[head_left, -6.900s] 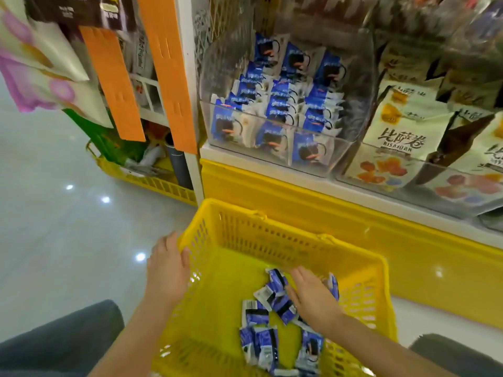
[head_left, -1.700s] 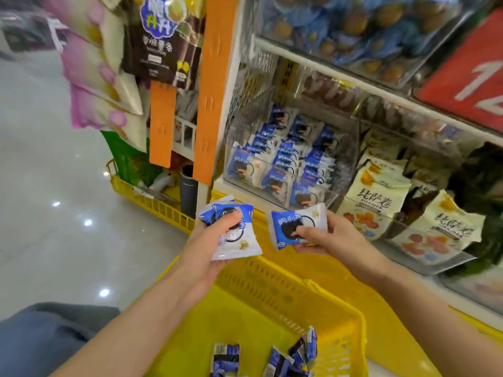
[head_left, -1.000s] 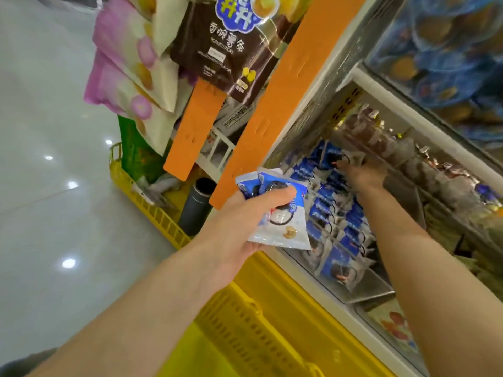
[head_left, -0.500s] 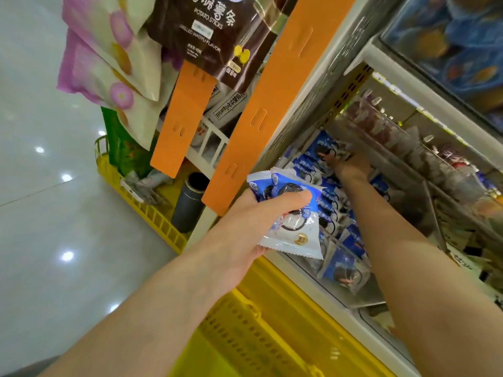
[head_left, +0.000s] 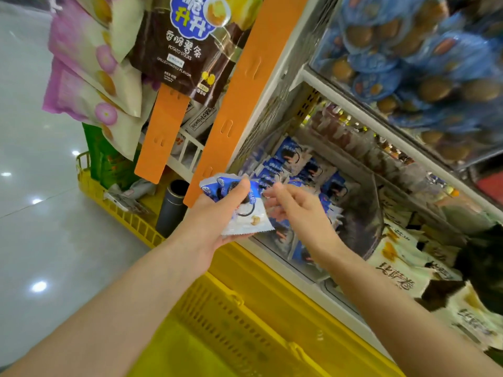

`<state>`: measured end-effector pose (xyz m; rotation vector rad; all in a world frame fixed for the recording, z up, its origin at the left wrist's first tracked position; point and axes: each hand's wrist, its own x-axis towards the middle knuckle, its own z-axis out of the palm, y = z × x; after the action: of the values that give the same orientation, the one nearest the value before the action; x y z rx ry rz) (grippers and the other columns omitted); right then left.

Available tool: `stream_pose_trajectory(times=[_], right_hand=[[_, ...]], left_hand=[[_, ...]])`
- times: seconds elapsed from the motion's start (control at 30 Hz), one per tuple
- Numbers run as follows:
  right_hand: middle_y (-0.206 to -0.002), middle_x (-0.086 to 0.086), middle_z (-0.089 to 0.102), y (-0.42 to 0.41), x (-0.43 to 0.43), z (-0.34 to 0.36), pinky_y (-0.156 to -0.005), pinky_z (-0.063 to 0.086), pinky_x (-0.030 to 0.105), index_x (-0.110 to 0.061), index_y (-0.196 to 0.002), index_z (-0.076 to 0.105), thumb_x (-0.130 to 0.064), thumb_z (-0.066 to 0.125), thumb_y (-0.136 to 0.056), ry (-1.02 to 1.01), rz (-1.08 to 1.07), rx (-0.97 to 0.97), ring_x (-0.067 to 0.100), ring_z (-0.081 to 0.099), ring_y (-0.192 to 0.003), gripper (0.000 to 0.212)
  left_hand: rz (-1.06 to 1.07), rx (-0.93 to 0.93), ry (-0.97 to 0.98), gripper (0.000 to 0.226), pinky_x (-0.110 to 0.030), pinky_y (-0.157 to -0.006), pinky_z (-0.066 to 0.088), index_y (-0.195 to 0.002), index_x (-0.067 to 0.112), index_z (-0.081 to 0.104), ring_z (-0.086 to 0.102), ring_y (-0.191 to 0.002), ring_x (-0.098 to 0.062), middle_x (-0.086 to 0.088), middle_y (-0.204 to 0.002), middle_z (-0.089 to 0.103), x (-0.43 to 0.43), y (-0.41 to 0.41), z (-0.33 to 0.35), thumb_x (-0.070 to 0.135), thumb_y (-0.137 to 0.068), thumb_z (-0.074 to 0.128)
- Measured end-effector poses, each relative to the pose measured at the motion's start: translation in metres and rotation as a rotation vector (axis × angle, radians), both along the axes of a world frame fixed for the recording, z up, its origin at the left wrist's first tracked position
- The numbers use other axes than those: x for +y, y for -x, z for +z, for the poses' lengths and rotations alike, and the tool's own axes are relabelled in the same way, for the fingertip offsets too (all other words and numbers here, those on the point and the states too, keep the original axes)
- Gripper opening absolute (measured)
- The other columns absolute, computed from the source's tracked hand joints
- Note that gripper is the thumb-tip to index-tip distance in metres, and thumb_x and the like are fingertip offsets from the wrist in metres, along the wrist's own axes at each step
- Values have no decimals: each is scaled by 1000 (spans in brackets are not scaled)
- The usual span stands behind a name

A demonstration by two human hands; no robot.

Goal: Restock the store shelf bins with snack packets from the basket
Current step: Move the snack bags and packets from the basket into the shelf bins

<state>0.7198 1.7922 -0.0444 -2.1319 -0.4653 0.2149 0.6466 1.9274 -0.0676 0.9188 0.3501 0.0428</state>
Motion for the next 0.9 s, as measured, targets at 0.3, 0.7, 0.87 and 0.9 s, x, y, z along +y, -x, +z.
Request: stream_pose_trajectory(times=[0.3,0.7,0.87,0.9], right_hand=[[-94,-6,72,43,0,17,-70,51,11,-25,-100,68,-31,66,-84,-47,79,145,1,66,-84,17],[-106,3,59,-94,-18,22,-72,41,20,-6,-123,55,-31,60,-90,191,-392,-319,13,54,-86,41],[-118,12,64,-154,-9,7,-81,43,27,-10,-119,55,-27,59,-92,356,-372,-328,26,61,-104,33],[-116,12,65,-162,-6,5,-82,46,29,-10,-117,57,-26,59,-91,347,-383,-332,26,62,-102,30]], left_hand=[[80,-119,-316,29,-6,-52,45,-104,33,44,61,-73,8,16,-93,60,-4,8,3,42,-82,62],[102,26,-148,30,-28,-42,55,-115,15,43,63,-68,-20,-11,-103,59,18,-17,3,8,-89,57],[74,27,-211,33,-35,-63,58,-119,16,46,65,-76,-16,-7,-108,61,25,-23,-6,13,-89,59],[72,34,-226,32,-35,-66,58,-118,17,46,66,-77,-16,-7,-108,61,26,-25,-7,13,-88,59]])
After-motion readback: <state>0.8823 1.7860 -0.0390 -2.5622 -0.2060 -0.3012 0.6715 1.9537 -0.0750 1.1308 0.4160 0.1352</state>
